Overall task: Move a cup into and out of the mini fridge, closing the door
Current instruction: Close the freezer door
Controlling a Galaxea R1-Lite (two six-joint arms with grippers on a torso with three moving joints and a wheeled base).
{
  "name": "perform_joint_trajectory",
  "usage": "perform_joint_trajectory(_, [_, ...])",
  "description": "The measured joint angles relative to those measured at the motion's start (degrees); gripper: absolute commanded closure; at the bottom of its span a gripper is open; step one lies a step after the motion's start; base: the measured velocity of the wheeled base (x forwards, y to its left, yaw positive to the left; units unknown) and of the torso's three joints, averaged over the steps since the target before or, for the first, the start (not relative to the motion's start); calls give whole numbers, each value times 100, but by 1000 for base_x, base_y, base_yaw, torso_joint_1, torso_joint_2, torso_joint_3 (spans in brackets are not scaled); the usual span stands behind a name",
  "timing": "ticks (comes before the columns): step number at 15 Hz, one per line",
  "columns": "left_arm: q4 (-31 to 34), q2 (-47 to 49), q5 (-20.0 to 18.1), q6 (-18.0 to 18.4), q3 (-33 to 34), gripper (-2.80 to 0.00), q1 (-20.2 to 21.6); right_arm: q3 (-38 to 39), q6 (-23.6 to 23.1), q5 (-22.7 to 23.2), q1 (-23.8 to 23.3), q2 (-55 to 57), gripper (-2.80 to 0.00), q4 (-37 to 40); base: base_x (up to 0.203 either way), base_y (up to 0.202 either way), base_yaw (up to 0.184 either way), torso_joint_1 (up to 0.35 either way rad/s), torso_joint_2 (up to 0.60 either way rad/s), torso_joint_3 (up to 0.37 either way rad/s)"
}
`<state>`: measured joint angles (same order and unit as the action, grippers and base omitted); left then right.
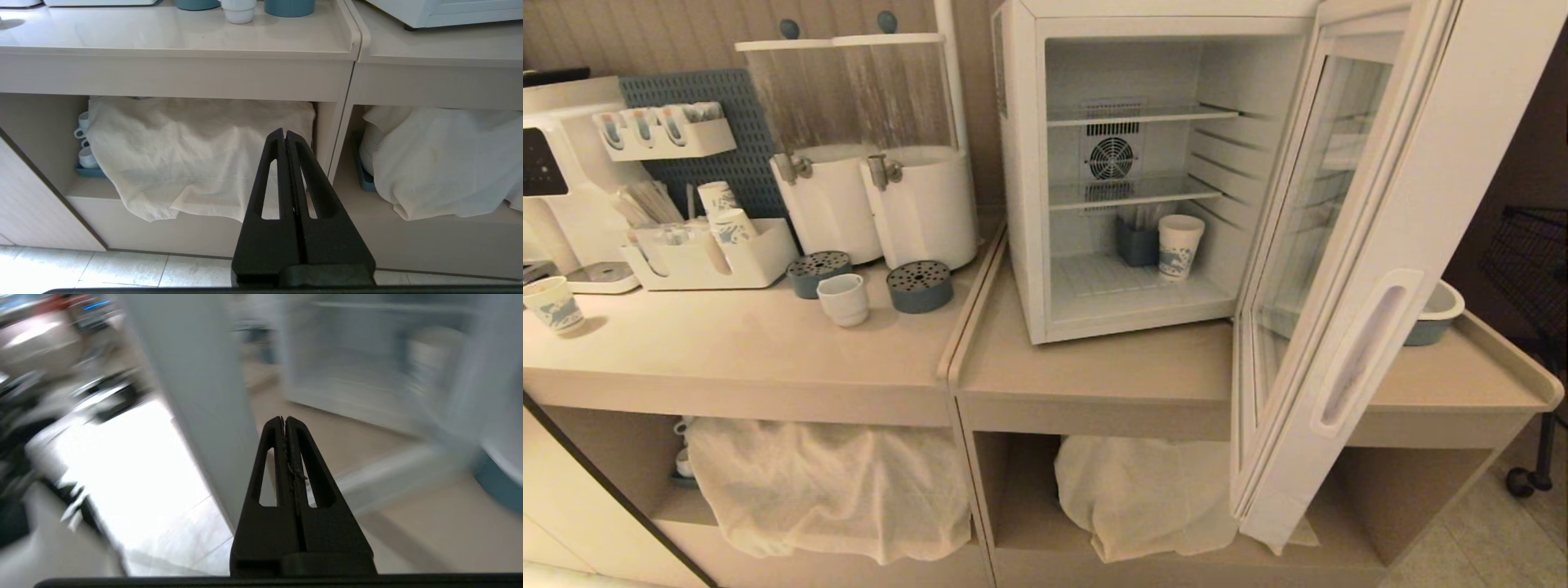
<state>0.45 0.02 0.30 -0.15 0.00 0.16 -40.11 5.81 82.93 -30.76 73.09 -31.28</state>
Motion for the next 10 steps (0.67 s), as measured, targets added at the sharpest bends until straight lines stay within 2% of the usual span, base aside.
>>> perform_joint_trajectory(1, [-4,0,1,-3,0,0,0,-103,-1,301,114,333,0,-250,0,0,0,0,0,0])
perform_joint_trajectory(2, [-5,0,2,-1,0,0,0,-229,-2,326,321,614,0,-362,0,0,0,0,0,0])
perform_joint_trajectory(3, [-1,-2,2,-1,0,0,0,-339,-14,97,576,878,0,-387,0,0,0,0,0,0])
perform_joint_trajectory(6, [-4,-1,0,-7,0,0,0,-550,-23,-1019,1419,1467,0,-399,0,0,0,0,0,0])
perform_joint_trajectory(9, [-1,-1,1,-8,0,0,0,-665,9,-2497,2312,1812,0,-391,0,0,0,0,0,0])
perform_joint_trajectory(10, [-4,0,2,-10,0,0,-2,-693,37,-2856,2533,1884,0,-392,0,0,0,0,0,0])
